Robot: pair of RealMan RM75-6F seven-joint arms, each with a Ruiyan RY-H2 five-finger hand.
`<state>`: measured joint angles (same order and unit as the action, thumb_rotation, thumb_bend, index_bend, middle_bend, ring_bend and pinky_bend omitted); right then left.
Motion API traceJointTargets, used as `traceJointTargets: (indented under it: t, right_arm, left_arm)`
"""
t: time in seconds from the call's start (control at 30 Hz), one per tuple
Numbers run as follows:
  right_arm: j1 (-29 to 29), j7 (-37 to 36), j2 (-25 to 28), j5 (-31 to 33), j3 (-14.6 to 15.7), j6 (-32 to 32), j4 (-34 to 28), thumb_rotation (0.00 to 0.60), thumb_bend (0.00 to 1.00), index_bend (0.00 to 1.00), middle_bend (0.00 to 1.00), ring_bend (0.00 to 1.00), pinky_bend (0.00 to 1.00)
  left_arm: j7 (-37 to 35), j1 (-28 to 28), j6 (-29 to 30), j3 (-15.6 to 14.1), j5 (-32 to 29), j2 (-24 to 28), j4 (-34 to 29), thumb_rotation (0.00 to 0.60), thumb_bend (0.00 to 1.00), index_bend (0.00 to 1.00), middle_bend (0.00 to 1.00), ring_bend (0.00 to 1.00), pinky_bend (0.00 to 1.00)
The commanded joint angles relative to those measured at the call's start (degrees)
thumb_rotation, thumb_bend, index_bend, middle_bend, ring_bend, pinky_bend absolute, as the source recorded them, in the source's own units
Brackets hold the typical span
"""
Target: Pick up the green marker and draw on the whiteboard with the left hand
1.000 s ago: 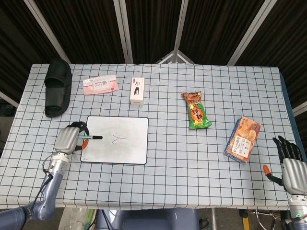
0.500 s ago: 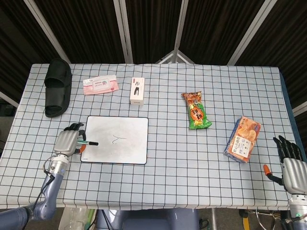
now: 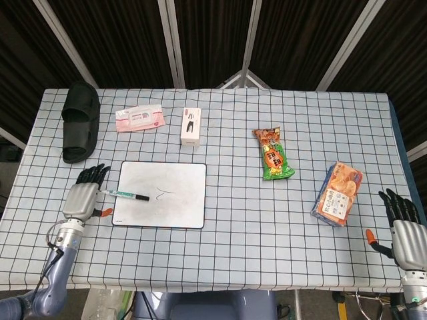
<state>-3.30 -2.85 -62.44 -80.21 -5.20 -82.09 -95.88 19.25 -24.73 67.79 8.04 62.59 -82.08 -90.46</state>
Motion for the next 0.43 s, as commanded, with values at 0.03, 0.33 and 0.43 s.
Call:
traceJointTargets:
  t: [0.03, 0.33, 0.43]
  right_arm:
    - [-0.03, 0.15, 0.07, -0.49, 0.30, 0.07, 0.24, 0.600, 0.35, 0.00, 0.00, 0.00, 0.00]
    - [-0.33, 0.98, 0.37, -2.22, 1.46, 0.82, 1.14, 0.600, 0.35, 0.00, 0.00, 0.00, 0.00]
    - [-0.38, 1.11, 0.47, -2.29, 1.66, 1.09, 1.06, 0.600, 0.35, 0.00, 0.00, 0.00, 0.00]
  left_arm:
    - [-1.15, 2.86, 3.63, -1.77, 3.25, 4.66, -4.83, 0.600, 0.21, 0.02, 0.00, 0.00, 0.00]
    - [-2.19, 11.73, 15.41, -9.02, 14.76, 15.16, -9.06, 0.600, 0.03, 0.00, 0.00, 0.00, 0.00]
    - [-3.36, 14.44, 18.14, -11.14, 17.09, 16.91, -8.11, 0.600, 0.02, 0.00, 0.00, 0.00, 0.00]
